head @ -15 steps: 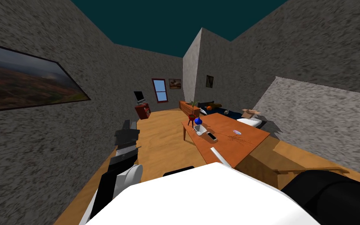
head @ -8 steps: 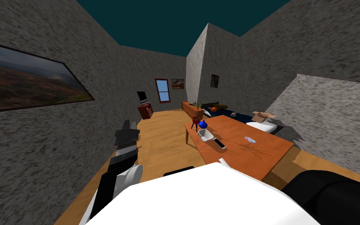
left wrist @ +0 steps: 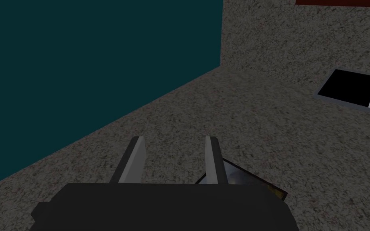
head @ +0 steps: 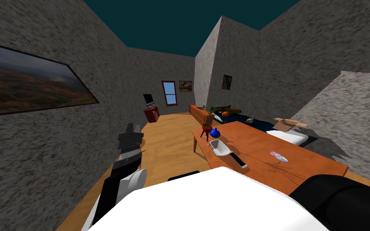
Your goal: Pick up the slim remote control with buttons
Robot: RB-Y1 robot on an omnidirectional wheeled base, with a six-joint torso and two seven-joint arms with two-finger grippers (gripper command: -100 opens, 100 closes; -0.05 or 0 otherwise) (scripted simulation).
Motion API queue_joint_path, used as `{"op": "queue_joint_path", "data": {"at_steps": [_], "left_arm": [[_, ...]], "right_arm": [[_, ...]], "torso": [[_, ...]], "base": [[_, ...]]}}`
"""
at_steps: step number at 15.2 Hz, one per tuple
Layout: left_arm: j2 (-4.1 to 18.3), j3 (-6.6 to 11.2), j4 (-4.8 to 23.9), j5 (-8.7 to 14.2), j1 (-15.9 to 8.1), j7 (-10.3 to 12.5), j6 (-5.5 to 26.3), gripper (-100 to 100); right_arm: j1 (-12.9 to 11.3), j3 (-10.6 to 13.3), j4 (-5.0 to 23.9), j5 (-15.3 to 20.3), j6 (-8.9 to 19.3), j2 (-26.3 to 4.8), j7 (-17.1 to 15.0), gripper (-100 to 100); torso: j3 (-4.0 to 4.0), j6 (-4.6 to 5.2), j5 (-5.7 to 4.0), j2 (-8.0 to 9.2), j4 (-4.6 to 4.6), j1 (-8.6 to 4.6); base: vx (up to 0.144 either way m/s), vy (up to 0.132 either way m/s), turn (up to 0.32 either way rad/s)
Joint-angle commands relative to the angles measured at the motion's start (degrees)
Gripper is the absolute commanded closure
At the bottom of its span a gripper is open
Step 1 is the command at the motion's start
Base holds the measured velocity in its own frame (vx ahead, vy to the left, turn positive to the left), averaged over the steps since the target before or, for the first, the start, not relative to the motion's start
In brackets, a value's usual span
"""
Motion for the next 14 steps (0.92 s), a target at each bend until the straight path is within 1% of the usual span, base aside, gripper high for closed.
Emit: {"op": "queue_joint_path", "data": {"at_steps": [1, 4, 5, 6, 9, 10, 12, 13, 14], "left_arm": [[0.0, 0.00, 0.0, 0.0, 0.0, 0.0, 0.0, 0], [0.0, 0.00, 0.0, 0.0, 0.0, 0.0, 0.0, 0], [0.0, 0.00, 0.0, 0.0, 0.0, 0.0, 0.0, 0], [0.0, 0.00, 0.0, 0.0, 0.0, 0.0, 0.0, 0], [0.0, 0.00, 0.0, 0.0, 0.0, 0.0, 0.0, 0], [0.0, 0.00, 0.0, 0.0, 0.0, 0.0, 0.0, 0], [0.0, 0.00, 0.0, 0.0, 0.0, 0.0, 0.0, 0], [0.0, 0.00, 0.0, 0.0, 0.0, 0.0, 0.0, 0], [0.0, 0.00, 0.0, 0.0, 0.0, 0.0, 0.0, 0]], "right_arm": [[-0.7, 1.7, 0.7, -0.5, -0.1, 0.1, 0.7, -100], [-1.5, 3.0, 1.1, -0.9, -0.5, 0.6, 1.4, -100], [-1.3, 2.7, 1.2, -0.7, -0.4, 0.5, 1.1, -100], [-1.9, 2.2, 2.5, 0.1, 0.0, 2.5, 1.0, -100], [-2.3, 1.6, 3.7, 1.0, 0.5, 4.5, 0.8, -100], [-2.7, 1.2, 4.5, 1.6, 0.8, 5.8, 0.7, -100], [-3.0, 0.8, 5.4, 2.1, 1.1, 7.2, 0.6, -100], [-2.9, 1.2, 5.1, 1.8, 0.7, 6.3, 0.5, -100], [-2.9, 1.2, 5.2, 1.8, 0.7, 6.5, 0.5, 100]], "torso": [[0.00, 0.00, 0.00, 0.00, 0.00, 0.00], [-0.11, -0.01, 0.01, -0.21, -0.04, 0.07], [-0.09, -0.01, 0.01, -0.15, -0.04, 0.04], [0.05, 0.02, 0.02, 0.12, 0.00, 0.04], [0.57, 0.05, -0.03, 1.02, 0.21, -0.09], [0.67, 0.07, -0.03, 1.19, 0.25, -0.10], [0.76, 0.07, -0.05, 1.32, 0.29, -0.16], [0.76, 0.07, -0.05, 1.33, 0.29, -0.15], [0.73, 0.07, -0.03, 1.27, 0.28, -0.10]], "base": [[0.259, 0.020, 0.071], [0.279, 0.009, 0.079], [0.139, -0.003, 0.027], [0.040, -0.020, 0.029], [-0.054, -0.039, 0.030], [-0.075, -0.047, 0.022], [-0.064, -0.050, 0.030], [-0.032, -0.026, 0.009], [-0.012, -0.010, 0.001]]}}
